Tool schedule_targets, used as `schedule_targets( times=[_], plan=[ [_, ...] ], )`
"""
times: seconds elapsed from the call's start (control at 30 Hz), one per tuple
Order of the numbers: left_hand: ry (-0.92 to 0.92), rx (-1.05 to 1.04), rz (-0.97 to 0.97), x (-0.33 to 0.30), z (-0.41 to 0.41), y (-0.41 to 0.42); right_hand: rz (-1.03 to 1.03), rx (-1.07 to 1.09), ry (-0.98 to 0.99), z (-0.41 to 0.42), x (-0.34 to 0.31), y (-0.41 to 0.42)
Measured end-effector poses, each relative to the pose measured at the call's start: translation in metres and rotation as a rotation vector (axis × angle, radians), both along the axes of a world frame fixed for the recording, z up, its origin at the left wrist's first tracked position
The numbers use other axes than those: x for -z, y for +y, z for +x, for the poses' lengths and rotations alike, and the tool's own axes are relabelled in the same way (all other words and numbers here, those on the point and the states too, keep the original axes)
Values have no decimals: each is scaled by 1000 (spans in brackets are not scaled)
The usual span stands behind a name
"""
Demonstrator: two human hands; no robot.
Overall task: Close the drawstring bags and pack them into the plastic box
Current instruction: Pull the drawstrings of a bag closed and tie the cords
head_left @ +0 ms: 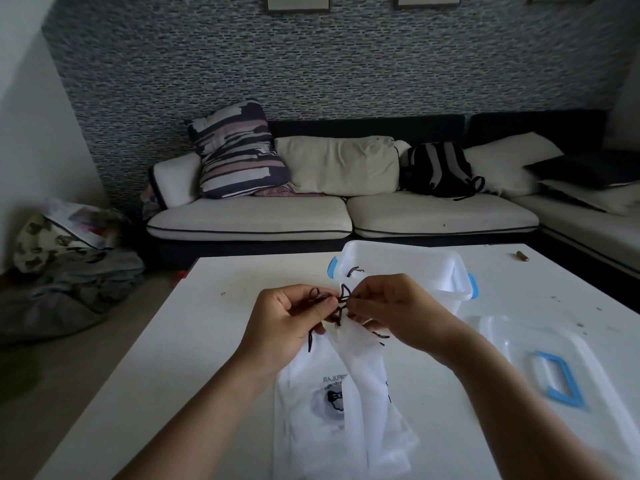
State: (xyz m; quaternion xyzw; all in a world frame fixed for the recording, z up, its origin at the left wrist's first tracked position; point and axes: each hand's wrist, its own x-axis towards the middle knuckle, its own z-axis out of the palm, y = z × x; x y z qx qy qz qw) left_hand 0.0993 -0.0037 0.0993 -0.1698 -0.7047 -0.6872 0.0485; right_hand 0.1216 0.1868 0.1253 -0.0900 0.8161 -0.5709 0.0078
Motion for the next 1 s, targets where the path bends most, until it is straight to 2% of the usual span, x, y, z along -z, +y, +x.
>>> schedule_targets(
  times=[0.13, 0.33, 0.43, 0.63, 0.8, 0.93, 1.0],
  plan=[
    [-82, 42, 97, -1, 1, 2, -155, 4, -65, -1, 0, -3],
    [12, 4, -14, 2, 1, 2, -306, -63, -100, -1, 4, -6],
    [23, -11, -46, 2, 1, 2, -245, -70, -15, -2, 5, -5],
    [7, -60, -73, 3, 2, 3, -175, 60, 72, -2, 2, -2],
    [-38, -73, -14, 1, 6, 5, -208, -41, 44, 3, 0, -6],
    [-89, -84, 33, 2, 5, 5, -79, -100, 76, 5, 0, -8],
    [-91, -88, 48, 2, 5, 4, -81, -109, 77, 4, 0, -9]
  ],
)
